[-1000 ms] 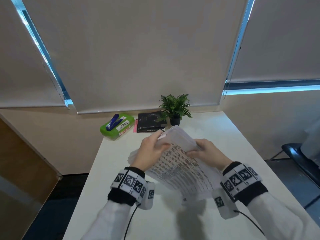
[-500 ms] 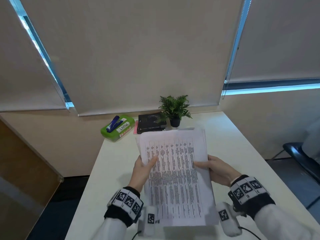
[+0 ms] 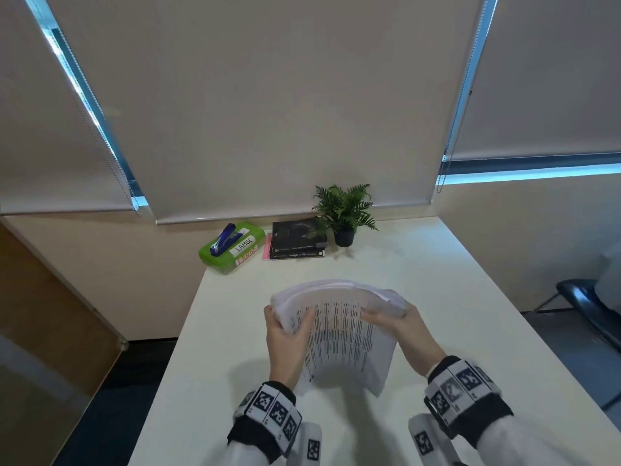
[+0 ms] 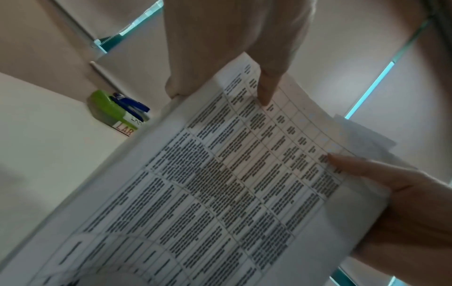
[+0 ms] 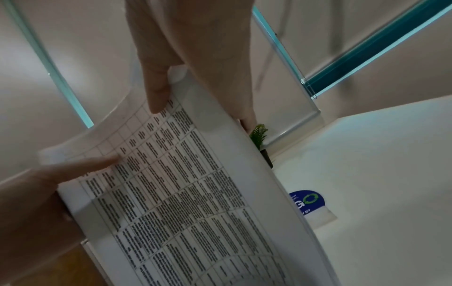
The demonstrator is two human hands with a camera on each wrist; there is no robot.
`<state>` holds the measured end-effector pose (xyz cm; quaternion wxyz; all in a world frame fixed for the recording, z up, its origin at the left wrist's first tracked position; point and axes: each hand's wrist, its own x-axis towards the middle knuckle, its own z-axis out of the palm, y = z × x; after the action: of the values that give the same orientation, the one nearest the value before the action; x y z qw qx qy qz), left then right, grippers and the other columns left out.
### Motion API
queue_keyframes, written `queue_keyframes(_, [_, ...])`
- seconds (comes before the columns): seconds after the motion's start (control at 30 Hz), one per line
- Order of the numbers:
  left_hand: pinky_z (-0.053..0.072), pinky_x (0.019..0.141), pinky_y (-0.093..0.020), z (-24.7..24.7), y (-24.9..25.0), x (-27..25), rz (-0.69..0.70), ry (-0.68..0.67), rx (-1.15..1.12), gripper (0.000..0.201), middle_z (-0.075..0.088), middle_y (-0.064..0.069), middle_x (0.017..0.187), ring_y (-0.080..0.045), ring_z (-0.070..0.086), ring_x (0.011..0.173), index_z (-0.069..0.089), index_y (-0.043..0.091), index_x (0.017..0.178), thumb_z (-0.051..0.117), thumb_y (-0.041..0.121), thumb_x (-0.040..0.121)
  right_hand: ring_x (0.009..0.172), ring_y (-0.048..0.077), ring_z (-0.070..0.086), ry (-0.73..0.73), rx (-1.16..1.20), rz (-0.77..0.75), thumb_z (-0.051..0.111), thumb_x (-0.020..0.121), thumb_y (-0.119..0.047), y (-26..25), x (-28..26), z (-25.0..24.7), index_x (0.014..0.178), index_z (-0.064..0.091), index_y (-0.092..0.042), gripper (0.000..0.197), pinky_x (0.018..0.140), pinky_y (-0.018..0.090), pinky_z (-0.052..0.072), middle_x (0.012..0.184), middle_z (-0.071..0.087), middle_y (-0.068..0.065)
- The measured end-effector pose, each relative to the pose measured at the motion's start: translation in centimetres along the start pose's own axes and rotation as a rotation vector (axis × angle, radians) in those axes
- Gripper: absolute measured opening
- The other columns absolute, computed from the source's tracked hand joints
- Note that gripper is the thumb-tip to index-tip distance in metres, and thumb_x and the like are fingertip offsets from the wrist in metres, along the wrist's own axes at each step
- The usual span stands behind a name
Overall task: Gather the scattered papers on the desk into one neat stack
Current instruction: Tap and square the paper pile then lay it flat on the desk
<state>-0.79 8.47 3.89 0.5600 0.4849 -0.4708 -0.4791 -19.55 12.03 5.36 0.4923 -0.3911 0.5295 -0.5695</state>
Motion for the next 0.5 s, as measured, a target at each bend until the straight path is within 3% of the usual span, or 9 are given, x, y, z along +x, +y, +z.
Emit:
queue_keyframes(0.07, [0.051, 0.064, -0.014, -0.2, -0.1, 0.6, -0.009, 0.010, -0.019, 0.034, 0.061, 0.005, 0.089, 0.004, 0.063, 0.072, 0.043, 0.030, 0.092, 0.069, 0.011, 0.083, 0.084, 0.019, 0.069, 0.007, -0.002, -0.017, 0.073, 0.077, -0.001, 0.2, 0.2, 0.0, 0.105, 0.066, -0.001, 0.028, 0.070, 0.027, 0.051, 0.084, 0.074, -0.001])
queue_keyframes(0.2, [0.049, 0.075, -0.025, -1.2, -0.1, 1.6, -0.021, -0.016, -0.032, 0.034, 0.058, -0.002, 0.097, -0.010, 0.060, 0.085, 0.040, 0.018, 0.105, 0.066, 0.007, 0.084, 0.080, 0.015, 0.071, 0.017, 0.018, -0.055, 0.073, 0.076, -0.001, 0.2, 0.6, -0.1, 0.099, 0.068, 0.003, 0.023, 0.068, 0.023, 0.052, 0.083, 0.074, 0.000])
queue_keyframes(0.27, [0.047, 0.076, -0.022, -2.2, -0.2, 1.8, 0.021, -0.016, 0.035, 0.030, 0.056, 0.001, 0.103, -0.009, 0.057, 0.091, 0.041, 0.019, 0.107, 0.059, 0.005, 0.087, 0.081, 0.018, 0.071, 0.025, 0.033, -0.048, 0.073, 0.077, -0.002, 0.2, 0.8, -0.3, 0.098, 0.071, 0.001, 0.021, 0.069, 0.026, 0.054, 0.088, 0.075, 0.006])
queue_keyframes(0.37, [0.046, 0.075, -0.010, -3.7, -0.3, 1.9, 0.106, 0.017, 0.099, 0.026, 0.055, 0.007, 0.107, -0.006, 0.054, 0.098, 0.048, 0.028, 0.098, 0.053, 0.003, 0.091, 0.081, 0.023, 0.070, 0.026, 0.043, -0.035, 0.073, 0.077, -0.002, 0.5, 1.3, -0.6, 0.097, 0.072, 0.002, 0.021, 0.073, 0.032, 0.054, 0.093, 0.074, 0.015])
queue_keyframes(0.4, [0.047, 0.076, -0.011, -4.1, -0.4, 2.0, 0.127, 0.025, 0.115, 0.025, 0.058, 0.006, 0.107, -0.008, 0.056, 0.098, 0.051, 0.029, 0.096, 0.053, 0.004, 0.092, 0.081, 0.024, 0.070, 0.021, 0.046, -0.028, 0.073, 0.077, -0.002, 0.6, 1.4, -0.7, 0.098, 0.072, 0.003, 0.022, 0.075, 0.034, 0.054, 0.093, 0.073, 0.016])
queue_keyframes(0.5, [0.052, 0.078, -0.027, -5.0, -0.4, 2.3, 0.172, 0.040, 0.148, 0.014, 0.065, 0.004, 0.097, -0.015, 0.061, 0.090, 0.058, 0.024, 0.090, 0.056, 0.011, 0.092, 0.083, 0.025, 0.070, -0.009, 0.047, -0.018, 0.077, 0.073, -0.006, 0.6, 1.8, -1.0, 0.099, 0.071, 0.003, 0.028, 0.077, 0.036, 0.055, 0.093, 0.073, 0.016])
